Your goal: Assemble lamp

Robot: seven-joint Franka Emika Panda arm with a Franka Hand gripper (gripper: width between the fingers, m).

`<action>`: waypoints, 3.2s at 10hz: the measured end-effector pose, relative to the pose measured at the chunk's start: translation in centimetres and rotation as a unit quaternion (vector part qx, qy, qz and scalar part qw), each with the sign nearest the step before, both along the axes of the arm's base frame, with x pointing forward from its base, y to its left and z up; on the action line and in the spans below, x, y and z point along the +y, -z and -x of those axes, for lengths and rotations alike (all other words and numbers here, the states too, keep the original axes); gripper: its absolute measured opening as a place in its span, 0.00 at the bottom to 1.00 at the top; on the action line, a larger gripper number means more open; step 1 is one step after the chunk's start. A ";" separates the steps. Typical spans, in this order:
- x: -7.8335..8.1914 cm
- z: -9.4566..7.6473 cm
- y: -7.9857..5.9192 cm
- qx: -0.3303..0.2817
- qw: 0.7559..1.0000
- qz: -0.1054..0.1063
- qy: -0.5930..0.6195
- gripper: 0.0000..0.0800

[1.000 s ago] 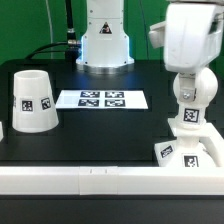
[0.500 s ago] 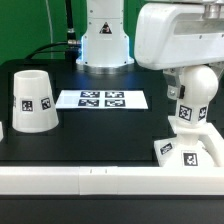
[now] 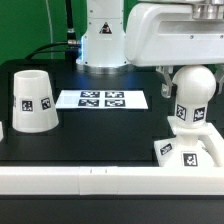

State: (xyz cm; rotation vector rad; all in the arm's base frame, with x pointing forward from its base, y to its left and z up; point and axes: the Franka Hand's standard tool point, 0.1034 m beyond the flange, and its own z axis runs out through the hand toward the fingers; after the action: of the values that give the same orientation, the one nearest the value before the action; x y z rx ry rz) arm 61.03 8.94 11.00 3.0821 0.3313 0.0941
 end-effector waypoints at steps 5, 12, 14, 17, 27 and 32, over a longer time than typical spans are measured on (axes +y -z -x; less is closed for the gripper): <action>-0.4 0.6 0.1 0.003 0.974 -0.032 0.226 0.72; 0.6 0.4 0.4 0.028 0.836 -0.067 0.545 0.72; 0.8 0.4 0.4 0.038 0.793 -0.077 0.602 0.72; 1.0 0.4 0.4 0.041 0.782 -0.081 0.617 0.73; 0.5 0.1 0.3 0.018 0.965 -0.077 0.250 0.87; 0.6 -0.2 -0.6 0.000 0.998 -0.029 -0.050 0.87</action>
Offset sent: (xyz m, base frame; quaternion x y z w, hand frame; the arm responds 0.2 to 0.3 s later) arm -0.0105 -0.0022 -0.0014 0.0118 -0.0127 0.2351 0.9718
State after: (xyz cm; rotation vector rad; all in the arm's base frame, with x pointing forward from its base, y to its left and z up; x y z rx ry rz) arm 61.25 9.52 11.63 3.1219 0.4909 0.1080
